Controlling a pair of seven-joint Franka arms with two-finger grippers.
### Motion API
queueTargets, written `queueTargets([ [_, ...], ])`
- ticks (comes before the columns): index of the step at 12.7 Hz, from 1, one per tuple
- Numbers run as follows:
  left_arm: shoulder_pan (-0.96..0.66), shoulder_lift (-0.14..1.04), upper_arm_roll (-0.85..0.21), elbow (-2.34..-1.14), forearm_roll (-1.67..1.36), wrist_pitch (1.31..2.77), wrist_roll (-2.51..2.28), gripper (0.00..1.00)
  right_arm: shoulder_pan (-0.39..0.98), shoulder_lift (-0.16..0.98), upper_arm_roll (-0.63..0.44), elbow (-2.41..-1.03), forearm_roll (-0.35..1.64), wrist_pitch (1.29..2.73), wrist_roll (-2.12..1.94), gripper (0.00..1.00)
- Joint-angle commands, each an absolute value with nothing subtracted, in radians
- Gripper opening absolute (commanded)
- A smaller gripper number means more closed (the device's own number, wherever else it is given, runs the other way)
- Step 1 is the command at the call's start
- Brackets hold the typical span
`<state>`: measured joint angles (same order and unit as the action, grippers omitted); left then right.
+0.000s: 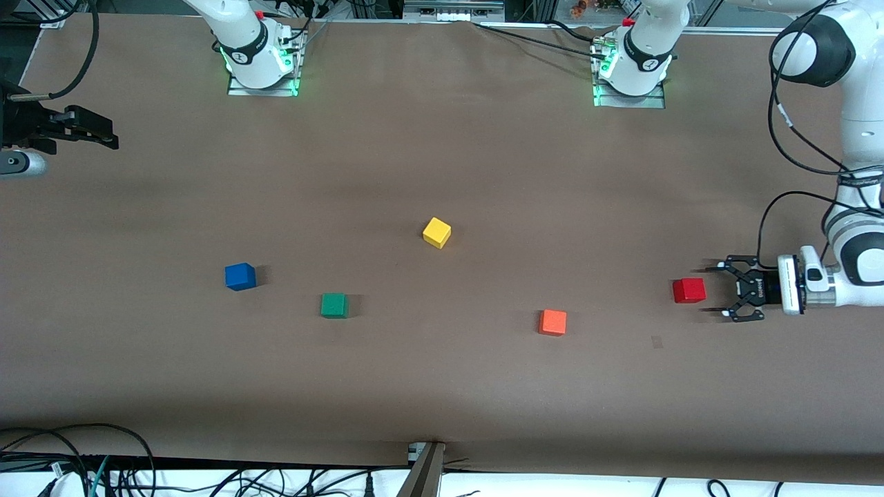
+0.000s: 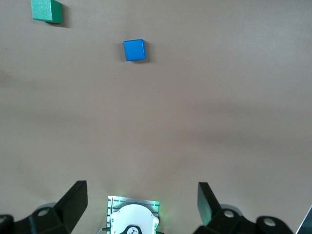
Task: Pass red block to right arm, stack on blue
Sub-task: 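Move the left gripper down toward the red cube, then close the left gripper on the red cube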
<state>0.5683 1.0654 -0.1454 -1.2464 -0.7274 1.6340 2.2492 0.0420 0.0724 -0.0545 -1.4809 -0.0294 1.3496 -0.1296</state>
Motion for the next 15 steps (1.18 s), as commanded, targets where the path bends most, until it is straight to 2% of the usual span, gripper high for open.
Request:
queueTargets([
  [1,0.569,1.115,-0.15,-1.204,-0.782,1.588,2.35,1.0,0.038,0.072,-0.055,-1.479,-0.025,1.351,-0.133,1.0],
  [15,0.581,1.15,-0.15,-1.201,-0.808,1.559,2.467,1.0,0.038,0.078,-0.057,-1.479,-0.023,1.351,-0.135,1.0],
])
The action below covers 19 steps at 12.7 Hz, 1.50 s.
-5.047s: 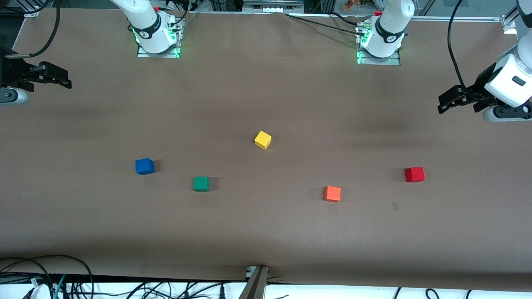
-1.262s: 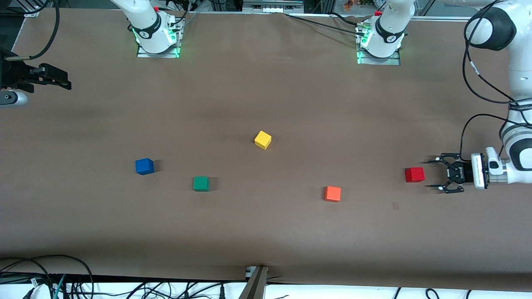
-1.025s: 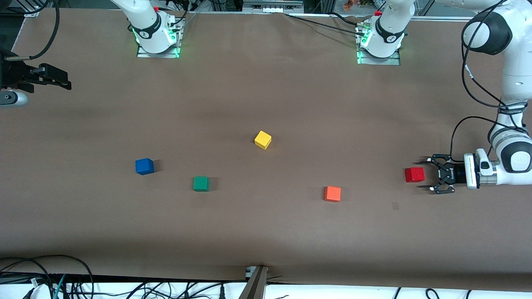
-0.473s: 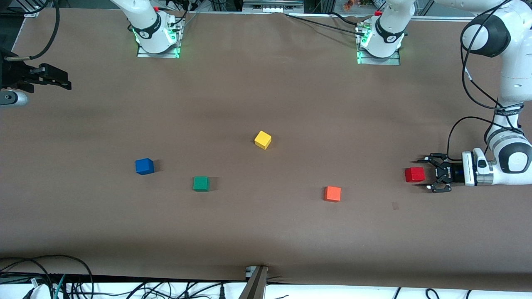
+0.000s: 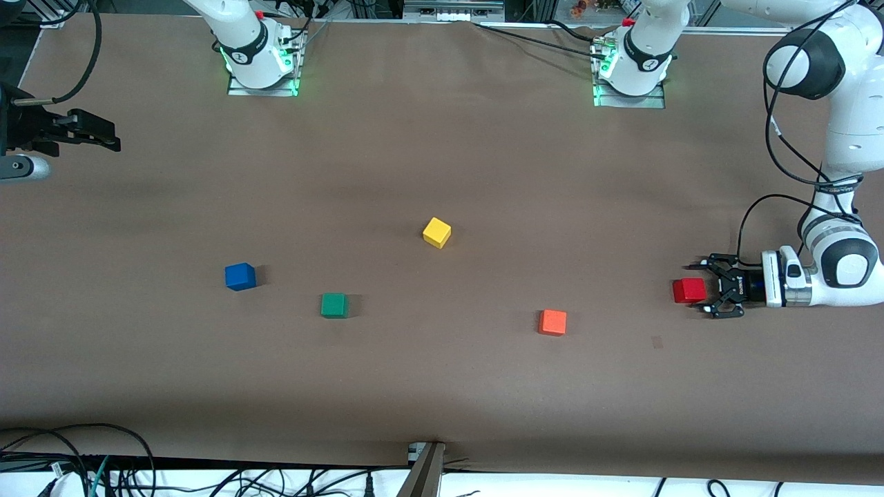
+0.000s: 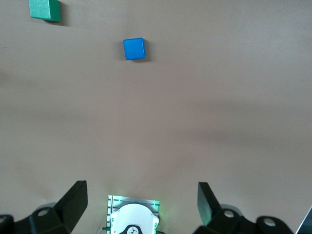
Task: Pass red block to right arm, stack on blue
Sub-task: 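Close the left gripper on the red cube, then lift the red cube and carry it toward the table middle with the left gripper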
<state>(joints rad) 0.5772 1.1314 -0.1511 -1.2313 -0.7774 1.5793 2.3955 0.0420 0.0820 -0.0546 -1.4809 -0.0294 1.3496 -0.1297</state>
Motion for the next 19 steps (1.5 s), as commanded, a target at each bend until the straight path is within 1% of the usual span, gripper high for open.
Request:
queueTargets([
  [1,0.58,1.152,-0.15,-1.201,-0.808,1.56,2.474,0.99,0.038,0.078,-0.06,-1.479,-0.023,1.351,-0.135,1.0],
  [2,0.578,1.152,-0.15,-1.201,-0.808,1.56,2.474,0.77,0.038,0.078,-0.06,-1.479,-0.021,1.351,-0.135,1.0],
  [3,0.575,1.152,-0.15,-1.201,-0.81,1.563,2.476,0.19,0.038,0.078,-0.06,-1.479,-0.021,1.351,-0.135,1.0],
  [4,0.574,1.152,-0.15,-1.201,-0.816,1.563,2.477,0.0,0.038,0.078,-0.06,-1.479,-0.021,1.351,-0.135,1.0],
  [7,0.551,1.15,-0.15,-1.203,-0.874,1.557,2.468,0.0,0.038,0.078,-0.06,-1.479,-0.021,1.351,-0.135,1.0],
  [11,0.418,1.143,-0.153,-1.207,-1.021,1.442,2.43,0.0,0.038,0.078,-0.06,-1.479,-0.02,1.351,-0.135,1.0],
  [13,0.359,1.147,-0.201,-1.238,-1.119,1.389,2.415,0.0,0.038,0.08,-0.06,-1.479,-0.02,1.351,-0.133,1.0],
  [14,0.323,1.144,-0.209,-1.258,-1.146,1.385,2.413,0.0,0.038,0.08,-0.06,-1.479,-0.02,1.351,-0.135,1.0],
  [17,0.188,1.141,-0.232,-1.255,-1.213,1.382,2.436,0.0,0.038,0.083,-0.061,-1.479,-0.018,1.351,-0.135,1.0],
  [19,0.126,1.144,-0.264,-1.262,-1.332,1.385,2.434,0.0,0.038,0.083,-0.061,-1.479,-0.018,1.351,-0.133,1.0],
])
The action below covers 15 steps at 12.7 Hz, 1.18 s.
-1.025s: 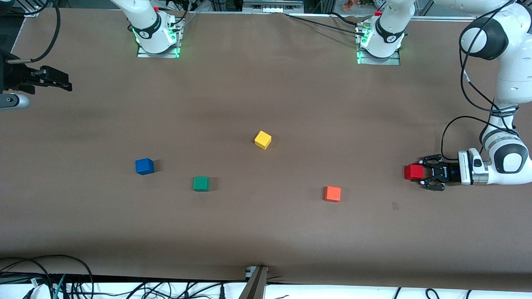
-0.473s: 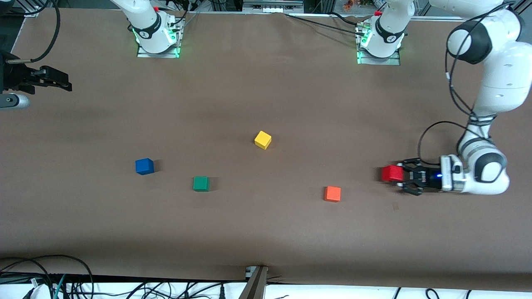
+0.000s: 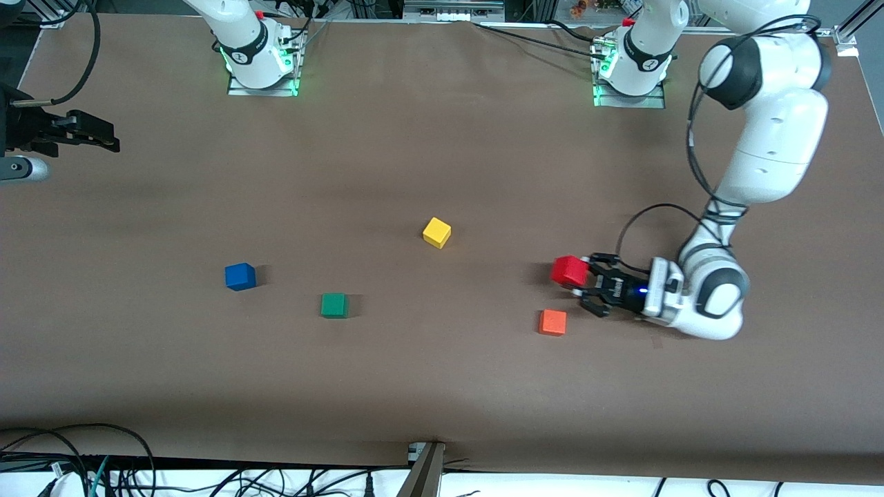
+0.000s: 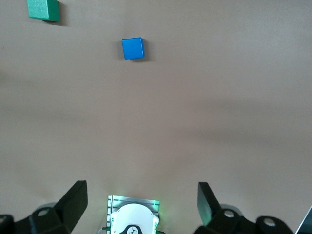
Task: Pass red block to right arm, stack on blue
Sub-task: 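Lift the red cube and carry it toward the table middle with the left gripper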
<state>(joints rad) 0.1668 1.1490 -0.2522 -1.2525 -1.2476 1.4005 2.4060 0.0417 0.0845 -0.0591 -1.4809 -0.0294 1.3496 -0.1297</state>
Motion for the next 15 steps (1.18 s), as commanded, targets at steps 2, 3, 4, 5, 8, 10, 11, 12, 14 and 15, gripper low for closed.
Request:
queueTargets([
  [2,0.059,1.141,-0.281,-1.267,-1.467,1.387,2.431,0.0,0.038,0.083,-0.061,-1.479,-0.018,1.351,-0.133,1.0],
  [3,0.02,1.137,-0.281,-1.266,-1.527,1.394,2.43,0.0,0.038,0.083,-0.061,-1.479,-0.018,1.351,-0.133,1.0],
  [4,-0.009,1.125,-0.281,-1.267,-1.578,1.438,2.43,0.0,0.038,0.084,-0.061,-1.479,-0.018,1.351,-0.133,1.0],
  [5,-0.03,1.102,-0.285,-1.275,-1.592,1.498,2.43,0.0,0.038,0.084,-0.061,-1.479,-0.017,1.351,-0.133,1.0],
  [8,-0.064,1.081,-0.371,-1.276,-1.643,1.653,2.413,0.0,0.038,0.086,-0.061,-1.479,-0.017,1.351,-0.133,1.0],
  [10,-0.064,1.078,-0.457,-1.276,-1.644,1.779,2.413,0.0,0.038,0.094,-0.063,-1.479,-0.017,1.351,-0.135,1.0],
  [11,-0.063,1.075,-0.498,-1.276,-1.643,1.843,2.411,0.0,0.038,0.101,-0.061,-1.479,-0.015,1.351,-0.137,1.0],
  [12,-0.063,1.066,-0.529,-1.276,-1.644,1.909,2.405,0.0,0.043,0.103,-0.06,-1.479,-0.015,1.351,-0.137,1.0],
  [14,-0.064,1.058,-0.593,-1.275,-1.644,2.015,2.364,0.0,0.057,0.13,-0.048,-1.479,-0.015,1.353,-0.135,1.0],
  [15,-0.066,1.049,-0.63,-1.275,-1.644,2.078,2.359,0.0,0.067,0.141,-0.048,-1.479,-0.014,1.353,-0.13,1.0],
])
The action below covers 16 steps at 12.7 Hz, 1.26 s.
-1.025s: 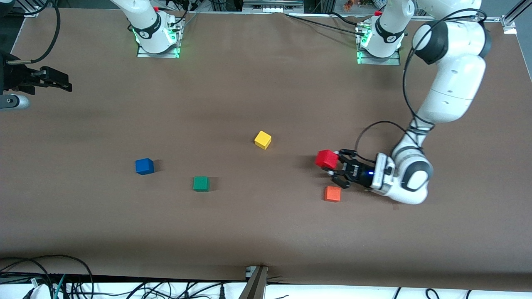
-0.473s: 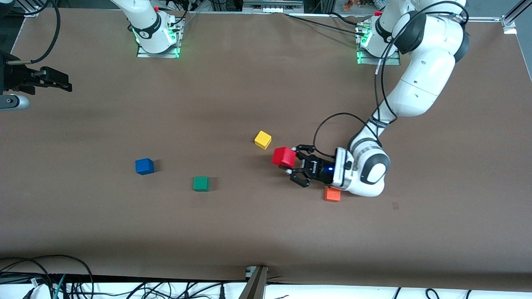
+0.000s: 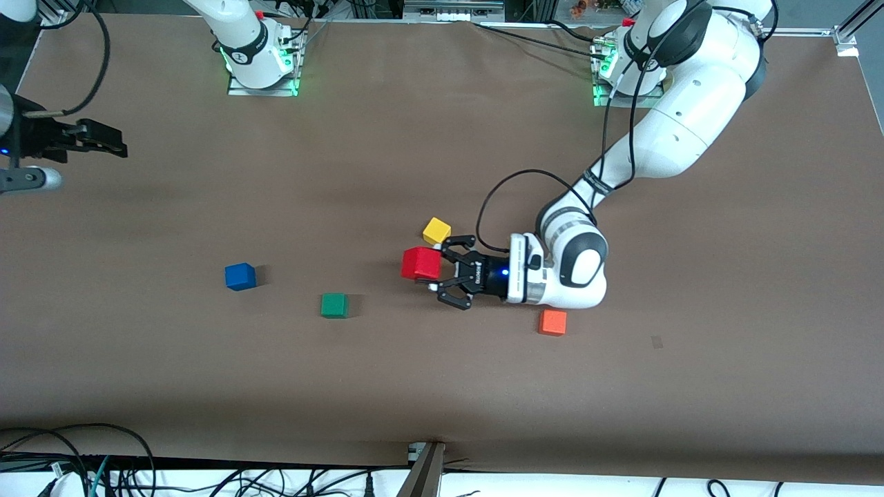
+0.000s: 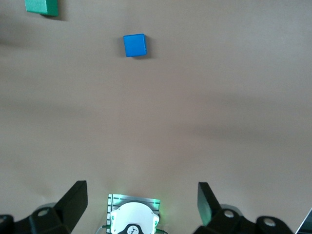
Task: Pass red block to right arm, stack on blue
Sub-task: 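Lift the red cube and carry it toward the table middle with the left gripper, then hold the red cube with the left gripper while the right gripper reaches it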
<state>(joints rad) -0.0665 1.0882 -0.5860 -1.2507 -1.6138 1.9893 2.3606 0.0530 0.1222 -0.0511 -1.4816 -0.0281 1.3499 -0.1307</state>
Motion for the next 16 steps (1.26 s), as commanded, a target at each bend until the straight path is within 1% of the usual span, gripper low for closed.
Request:
queueTargets([
  [1,-0.066,1.049,-0.668,-1.272,-1.644,2.132,2.346,0.0,0.086,0.141,-0.046,-1.479,-0.005,1.358,-0.123,1.0],
  [3,-0.067,1.042,-0.719,-1.27,-1.643,2.242,2.333,0.0,0.097,0.146,-0.048,-1.48,0.087,1.356,-0.123,1.0],
  [4,-0.069,1.04,-0.738,-1.27,-1.644,2.278,2.332,0.0,0.097,0.184,-0.049,-1.48,0.171,1.353,-0.13,1.0],
  [7,-0.09,1.02,-0.802,-1.269,-1.672,2.423,2.309,0.0,0.101,0.233,-0.048,-1.479,0.361,1.383,-0.133,1.0],
  [10,-0.11,1.0,-0.804,-1.262,-1.697,2.453,2.284,0.0,0.071,0.29,-0.058,-1.48,0.647,1.402,-0.137,1.0],
  [13,-0.127,0.994,-0.804,-1.259,-1.695,2.49,2.247,0.0,0.058,0.328,-0.058,-1.479,0.845,1.428,-0.126,1.0],
  [16,-0.127,0.994,-0.804,-1.259,-1.695,2.488,2.247,0.0,0.063,0.377,-0.054,-1.479,1.021,1.505,-0.123,1.0],
])
